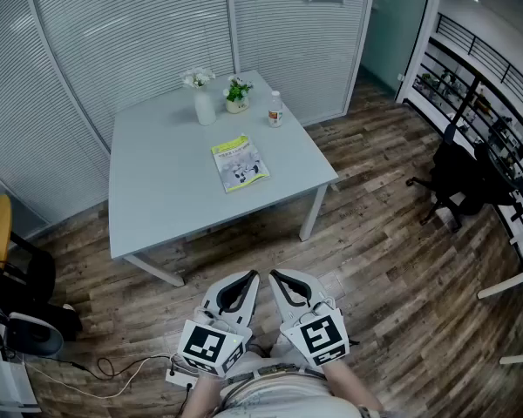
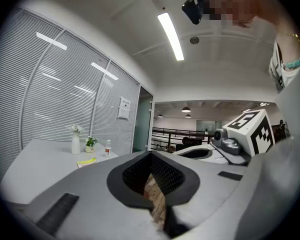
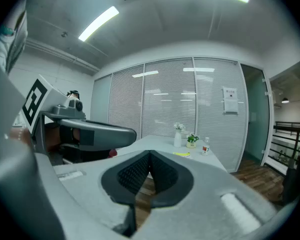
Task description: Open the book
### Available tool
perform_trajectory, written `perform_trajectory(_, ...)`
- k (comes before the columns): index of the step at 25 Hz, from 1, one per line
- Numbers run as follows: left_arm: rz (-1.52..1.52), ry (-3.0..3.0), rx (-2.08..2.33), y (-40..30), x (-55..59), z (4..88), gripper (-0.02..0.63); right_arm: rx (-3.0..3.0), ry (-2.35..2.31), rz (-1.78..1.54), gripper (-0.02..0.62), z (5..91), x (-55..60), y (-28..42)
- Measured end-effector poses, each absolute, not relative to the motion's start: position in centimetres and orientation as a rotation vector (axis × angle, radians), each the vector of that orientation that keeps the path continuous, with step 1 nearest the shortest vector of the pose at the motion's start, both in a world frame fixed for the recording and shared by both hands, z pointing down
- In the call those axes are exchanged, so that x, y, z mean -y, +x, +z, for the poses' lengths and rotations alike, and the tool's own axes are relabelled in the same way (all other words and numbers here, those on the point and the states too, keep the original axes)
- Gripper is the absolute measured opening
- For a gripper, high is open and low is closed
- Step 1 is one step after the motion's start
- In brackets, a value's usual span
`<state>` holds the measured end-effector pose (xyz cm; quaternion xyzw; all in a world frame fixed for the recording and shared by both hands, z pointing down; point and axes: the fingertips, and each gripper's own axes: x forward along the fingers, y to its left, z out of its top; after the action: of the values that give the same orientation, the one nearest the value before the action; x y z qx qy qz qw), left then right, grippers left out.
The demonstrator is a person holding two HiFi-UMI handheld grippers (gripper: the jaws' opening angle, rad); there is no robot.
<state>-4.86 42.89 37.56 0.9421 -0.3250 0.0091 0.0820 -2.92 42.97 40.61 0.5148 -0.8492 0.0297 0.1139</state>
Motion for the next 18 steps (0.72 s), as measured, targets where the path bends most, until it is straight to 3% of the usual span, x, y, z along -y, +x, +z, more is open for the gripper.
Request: perform_trajectory(18, 0.037, 2.753, 1.013, -1.3, -41.8, 39.5, -0.002, 2.612, 1.338, 0.110, 0.002, 42.0, -41.7, -0.8)
